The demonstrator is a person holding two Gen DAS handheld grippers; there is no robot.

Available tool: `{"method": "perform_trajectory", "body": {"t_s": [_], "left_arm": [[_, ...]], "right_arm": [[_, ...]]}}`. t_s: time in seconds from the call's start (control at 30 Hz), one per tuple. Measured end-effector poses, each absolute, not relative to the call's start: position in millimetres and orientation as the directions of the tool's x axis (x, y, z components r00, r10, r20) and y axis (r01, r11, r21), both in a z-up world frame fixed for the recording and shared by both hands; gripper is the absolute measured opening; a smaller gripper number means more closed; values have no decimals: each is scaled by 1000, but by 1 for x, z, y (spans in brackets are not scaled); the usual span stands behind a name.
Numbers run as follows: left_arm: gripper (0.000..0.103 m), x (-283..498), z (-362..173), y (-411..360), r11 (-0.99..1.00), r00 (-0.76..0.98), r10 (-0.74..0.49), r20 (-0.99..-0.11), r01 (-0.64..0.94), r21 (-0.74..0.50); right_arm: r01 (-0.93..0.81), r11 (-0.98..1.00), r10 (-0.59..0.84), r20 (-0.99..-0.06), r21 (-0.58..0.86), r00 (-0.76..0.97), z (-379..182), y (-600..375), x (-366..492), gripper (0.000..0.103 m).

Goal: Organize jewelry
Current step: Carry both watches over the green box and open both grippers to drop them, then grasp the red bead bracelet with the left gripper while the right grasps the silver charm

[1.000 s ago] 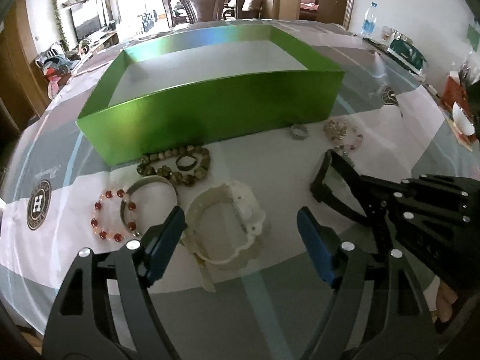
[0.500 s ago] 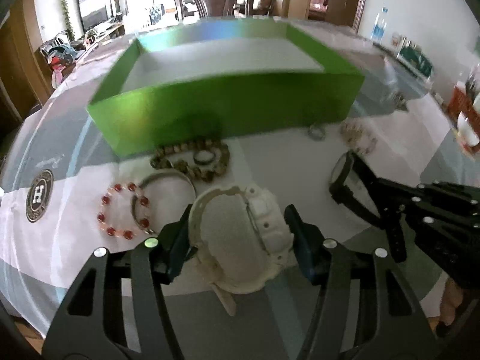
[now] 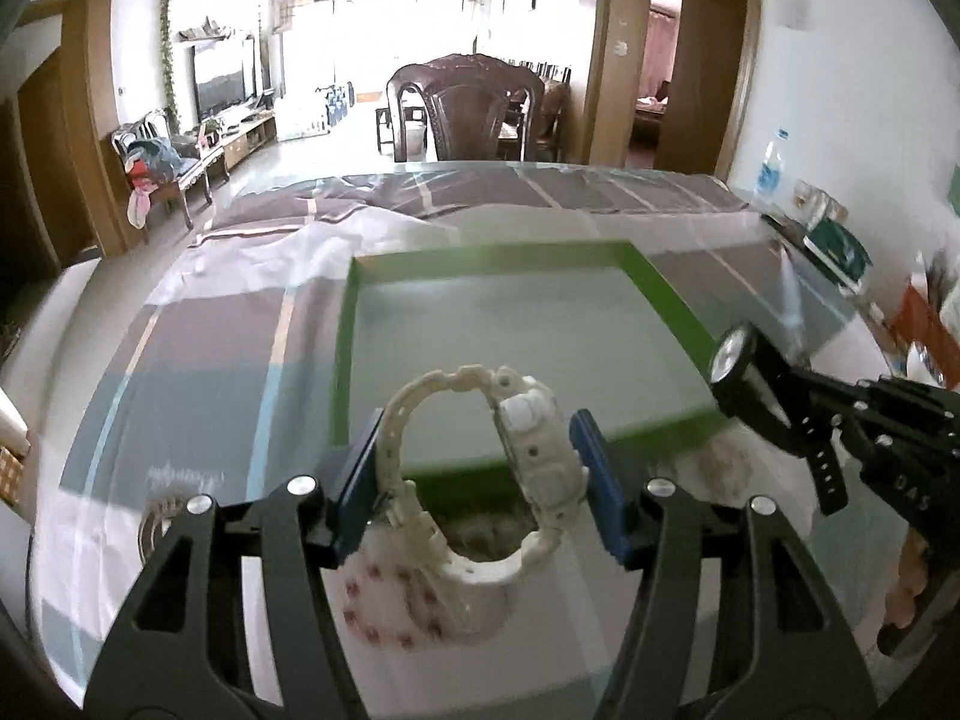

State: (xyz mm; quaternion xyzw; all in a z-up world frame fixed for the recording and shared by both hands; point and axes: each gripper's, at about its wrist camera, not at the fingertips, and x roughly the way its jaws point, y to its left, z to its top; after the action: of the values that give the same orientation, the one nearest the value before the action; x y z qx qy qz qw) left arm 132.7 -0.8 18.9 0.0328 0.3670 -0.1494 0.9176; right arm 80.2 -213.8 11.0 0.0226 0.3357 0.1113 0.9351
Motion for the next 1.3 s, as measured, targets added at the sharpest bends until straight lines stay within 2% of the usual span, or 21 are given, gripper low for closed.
{"method": "perform_trajectory", "body": {"t_s": [0.2,0.3,0.33,0.37,0.43,0.47,0.67,0.87,1.0,1.17,1.3], "left_arm": [[60,202,2,-6,970,632,-206,-747,233,-71],[64,218,-10,-7,973,617,-203,-760,213,-88],[72,220,-11,-6,974,621,-205,-757,204,-96],[75,219,-11,-4,974,623,-209,-754,201,-104],[79,214,-8,1,971,631,-225,-742,208,-118],[79,208,-5,4,969,636,-230,-736,216,-116],[87,159,-6,36,988,673,-140,-726,145,-56],[87,123,-39,55,997,630,-62,-774,73,-21],[87,115,-59,51,997,586,-54,-808,78,-9],[87,110,-69,41,995,562,-66,-825,102,-10],[88,102,-74,39,993,551,-76,-831,121,-10]], "right_arm": [[-149,982,189,-709,120,680,-12,-202,152,2],[-115,987,163,-734,116,659,-24,-198,171,5],[-103,987,161,-736,124,657,-27,-199,173,12],[-95,986,167,-737,139,655,-28,-201,172,28],[-92,980,192,-720,176,667,-24,-206,164,50],[-94,980,194,-711,178,676,-22,-209,157,51],[-59,982,168,-691,179,703,-17,-243,99,51],[60,980,113,-776,191,621,-70,-275,67,50],[82,976,117,-802,202,586,-89,-277,62,44],[30,991,90,-820,130,566,-99,-257,55,44],[-110,979,203,-810,171,550,-97,-230,48,44]]}}
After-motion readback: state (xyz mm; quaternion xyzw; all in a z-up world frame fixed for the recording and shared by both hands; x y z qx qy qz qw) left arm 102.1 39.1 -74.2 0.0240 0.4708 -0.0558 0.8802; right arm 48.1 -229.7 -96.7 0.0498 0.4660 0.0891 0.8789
